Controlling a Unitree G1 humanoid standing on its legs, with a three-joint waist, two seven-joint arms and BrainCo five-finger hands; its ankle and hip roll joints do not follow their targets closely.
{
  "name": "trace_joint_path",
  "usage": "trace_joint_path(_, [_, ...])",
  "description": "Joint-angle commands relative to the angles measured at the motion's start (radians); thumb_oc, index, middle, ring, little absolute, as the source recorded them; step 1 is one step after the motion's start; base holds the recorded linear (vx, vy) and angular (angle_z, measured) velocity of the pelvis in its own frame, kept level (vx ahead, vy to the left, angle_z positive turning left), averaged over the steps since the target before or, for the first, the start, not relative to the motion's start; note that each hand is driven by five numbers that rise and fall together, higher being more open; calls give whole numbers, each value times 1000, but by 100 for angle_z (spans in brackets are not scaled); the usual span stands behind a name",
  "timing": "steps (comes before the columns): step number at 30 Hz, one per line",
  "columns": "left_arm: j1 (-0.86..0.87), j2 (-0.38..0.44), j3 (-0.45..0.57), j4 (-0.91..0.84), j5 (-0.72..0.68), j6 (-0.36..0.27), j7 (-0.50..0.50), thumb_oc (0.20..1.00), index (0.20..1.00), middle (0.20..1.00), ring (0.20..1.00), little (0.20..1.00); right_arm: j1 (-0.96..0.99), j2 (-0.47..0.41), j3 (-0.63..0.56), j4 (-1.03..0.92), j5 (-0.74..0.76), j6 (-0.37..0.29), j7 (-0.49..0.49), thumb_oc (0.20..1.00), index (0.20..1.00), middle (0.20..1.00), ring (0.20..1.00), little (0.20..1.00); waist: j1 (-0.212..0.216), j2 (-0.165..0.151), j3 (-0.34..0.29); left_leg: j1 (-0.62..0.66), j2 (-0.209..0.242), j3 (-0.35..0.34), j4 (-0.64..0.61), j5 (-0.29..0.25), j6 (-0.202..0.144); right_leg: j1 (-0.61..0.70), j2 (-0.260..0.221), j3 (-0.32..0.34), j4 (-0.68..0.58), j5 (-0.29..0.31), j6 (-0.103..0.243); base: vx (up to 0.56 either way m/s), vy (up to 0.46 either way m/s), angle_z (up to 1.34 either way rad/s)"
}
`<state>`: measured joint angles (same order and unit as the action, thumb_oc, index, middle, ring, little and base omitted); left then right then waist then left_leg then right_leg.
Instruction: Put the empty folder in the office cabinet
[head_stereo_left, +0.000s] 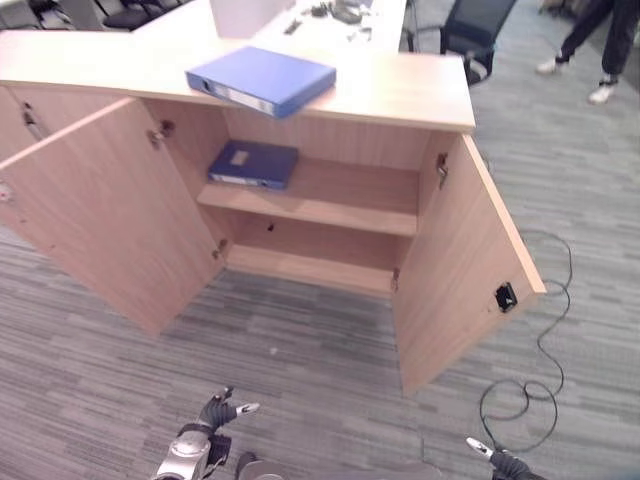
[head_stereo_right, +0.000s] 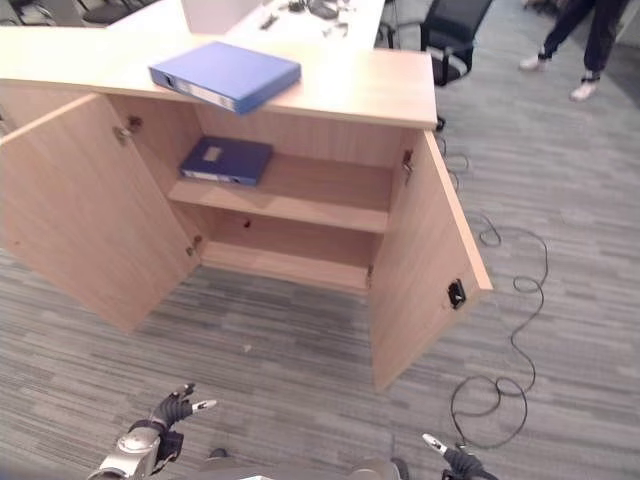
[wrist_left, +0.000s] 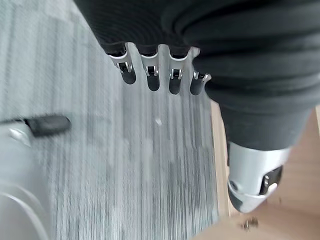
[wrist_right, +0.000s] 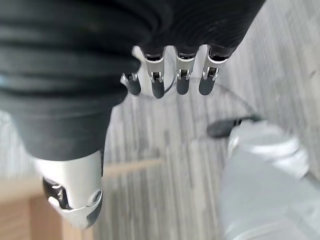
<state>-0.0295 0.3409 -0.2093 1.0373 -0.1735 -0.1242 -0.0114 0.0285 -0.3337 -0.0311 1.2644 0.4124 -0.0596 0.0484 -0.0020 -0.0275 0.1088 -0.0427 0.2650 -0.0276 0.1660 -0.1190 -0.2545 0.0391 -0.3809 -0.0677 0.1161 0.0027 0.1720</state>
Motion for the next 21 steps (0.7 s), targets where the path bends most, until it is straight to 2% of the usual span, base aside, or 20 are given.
trace_joint_path(1, [-32,-21,-10,-50,3,-40,-4,1000,1000,1000,1000,1000,-40,-44,-8,-23,7,2,0,1000,1000,1000,1000,1000,-16,39,20,82,159,2,-136,144,-7,-26,-56,19,7,67,90,13,633,9])
trace_joint_path(3, [-42,-5,-17,-58,2,-40,-6,1000,1000,1000,1000,1000,-56,-28,-13,-32,28,2,-7,1000,1000,1000,1000,1000,-14,22,33,81,110,17,-121,97,7,-53,-92,26,-16,223,90,-59,477,21])
trace_joint_path(5, [-49,15,-15,-82,-12,-44,-3,1000,1000,1000,1000,1000,-74,-12,-10,-46,45,-2,-12,1000,1000,1000,1000,1000,-2,15,62,76,77,40,-108,73,26,-99,-120,15,-25,355,90,-207,471,-21])
trace_joint_path(6, [-45,37,-5,-112,-15,-42,-6,1000,1000,1000,1000,1000,-82,2,14,-56,37,-4,-8,1000,1000,1000,1000,1000,10,28,90,67,42,72,-104,68,60,-120,-111,-35,-3,327,90,-261,644,-76])
trace_joint_path(7, [-47,41,0,-116,-16,-40,-9,1000,1000,1000,1000,1000,-84,5,20,-58,34,-5,-6,1000,1000,1000,1000,1000,8,34,95,57,15,72,-109,72,81,-129,-88,-28,21,275,90,-246,929,-83])
trace_joint_path(8, [-52,44,10,-110,-15,-35,-13,1000,1000,1000,1000,1000,-80,7,29,-57,36,-10,-7,1000,1000,1000,1000,1000,9,47,98,51,-53,67,-122,79,130,-120,26,-9,85,127,63,-133,732,-55])
trace_joint_path(9, [-52,44,14,-104,-11,-30,-15,1000,1000,1000,1000,1000,-78,6,30,-53,41,-11,-8,1000,1000,1000,1000,1000,10,57,94,55,-79,66,-140,91,149,-119,89,-12,108,60,39,-91,864,-43])
trace_joint_path(10, [-48,37,24,-89,-11,-23,-16,1000,1000,1000,1000,1000,-75,7,44,-50,50,-19,-8,1000,1000,1000,1000,1000,19,69,90,76,-130,78,-183,105,182,-103,218,-56,130,-50,-10,-66,540,57])
trace_joint_path(11, [-49,37,29,-82,-8,-18,-16,1000,1000,1000,1000,1000,-76,8,56,-48,50,-22,-7,1000,1000,1000,1000,1000,25,69,89,76,-151,82,-195,112,192,-104,267,-84,125,-69,-25,-75,521,33])
trace_joint_path(12, [-44,7,22,-73,12,-21,-22,1000,1000,1000,1000,1000,-61,0,79,-34,33,-24,-5,1000,1000,1000,1000,1000,32,50,91,90,-219,85,-198,102,207,-50,313,-98,19,-81,-64,-40,245,47])
trace_joint_path(13, [-37,-2,24,-63,13,-21,-22,1000,1000,1000,1000,1000,-56,-4,80,-30,28,-22,-6,1000,1000,1000,1000,1000,28,47,84,98,-224,94,-205,102,207,-34,311,-77,-20,-66,-66,-11,175,-2])
trace_joint_path(15, [-15,-32,16,-60,10,-23,-29,1000,1000,1000,1000,1000,-47,-25,84,-29,6,-23,-8,1000,1000,1000,1000,1000,31,54,57,115,-232,130,-239,110,201,26,295,-100,-133,-25,-55,35,0,-11])
trace_joint_path(21, [5,-49,-15,-63,44,-24,-42,1000,1000,1000,1000,1000,-36,-36,83,-27,-6,-23,-2,1000,1000,1000,1000,1000,16,65,42,150,-234,139,-252,107,198,76,286,-94,-188,-8,-47,35,-27,-9])
